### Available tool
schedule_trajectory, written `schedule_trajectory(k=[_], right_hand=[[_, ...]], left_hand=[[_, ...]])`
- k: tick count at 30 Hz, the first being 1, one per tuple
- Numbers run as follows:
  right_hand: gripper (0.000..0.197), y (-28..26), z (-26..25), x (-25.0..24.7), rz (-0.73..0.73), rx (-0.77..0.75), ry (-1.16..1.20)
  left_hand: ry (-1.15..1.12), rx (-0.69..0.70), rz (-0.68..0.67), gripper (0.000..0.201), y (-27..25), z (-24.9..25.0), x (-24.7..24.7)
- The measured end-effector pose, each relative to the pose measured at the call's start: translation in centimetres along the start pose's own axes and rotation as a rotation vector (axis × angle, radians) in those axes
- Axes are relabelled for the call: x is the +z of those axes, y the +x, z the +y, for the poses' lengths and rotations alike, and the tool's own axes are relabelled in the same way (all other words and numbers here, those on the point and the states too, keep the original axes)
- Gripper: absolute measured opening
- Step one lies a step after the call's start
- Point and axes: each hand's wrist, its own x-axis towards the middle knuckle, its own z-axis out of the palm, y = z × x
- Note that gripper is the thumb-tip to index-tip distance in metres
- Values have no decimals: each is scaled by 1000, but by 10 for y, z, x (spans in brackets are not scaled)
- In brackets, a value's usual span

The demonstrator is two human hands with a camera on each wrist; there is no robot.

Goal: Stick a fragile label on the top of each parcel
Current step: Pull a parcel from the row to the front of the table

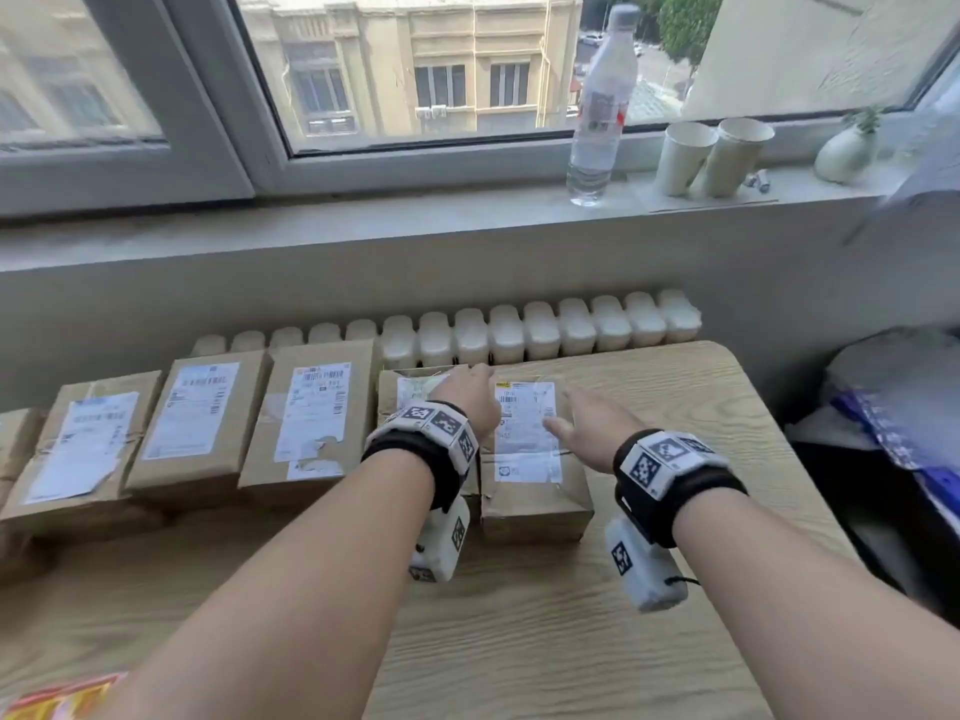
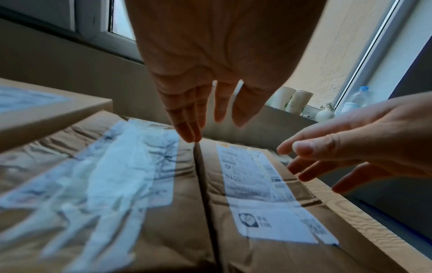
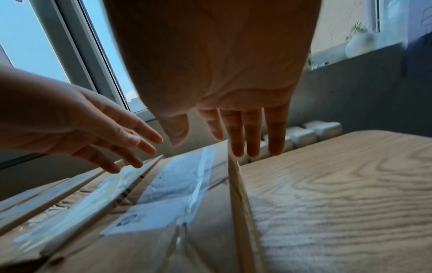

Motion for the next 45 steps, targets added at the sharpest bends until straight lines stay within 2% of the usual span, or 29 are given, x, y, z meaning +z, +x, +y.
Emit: schedule_trajectory(k=[6,12,17,21,27,31,35,38,42,45], right_hand=[[66,17,12,17,-20,36,39],[71,26,23,34,-21,123,126],[55,20,28,40,27,227,304],[49,-7,29,38,121,242,387],[64,-68,18,31,323,311,515],[75,-106,-2,36,378,331,549],[76,-137,-26,45,394,321,567],[68,-155,-43,53,368,276,612],[38,-171,-74,68,284,214,777],[22,-174,-96,81,237,172,810]], left_hand=[[32,-121,-34,44,18,10,15],[84,-130,-91,49,24,15,13],[-110,-188,-173,64,16,16,18],[-318,-174,-149,60,-5,16,12],[-547,-90,-157,46,-61,15,0],[-589,-88,-162,58,-104,2,-6],[-592,-93,-153,53,-140,-17,-14],[-587,-118,-137,56,-163,-37,-21],[-598,-165,-110,57,-190,-71,-28],[-610,-190,-91,48,-207,-96,-34]])
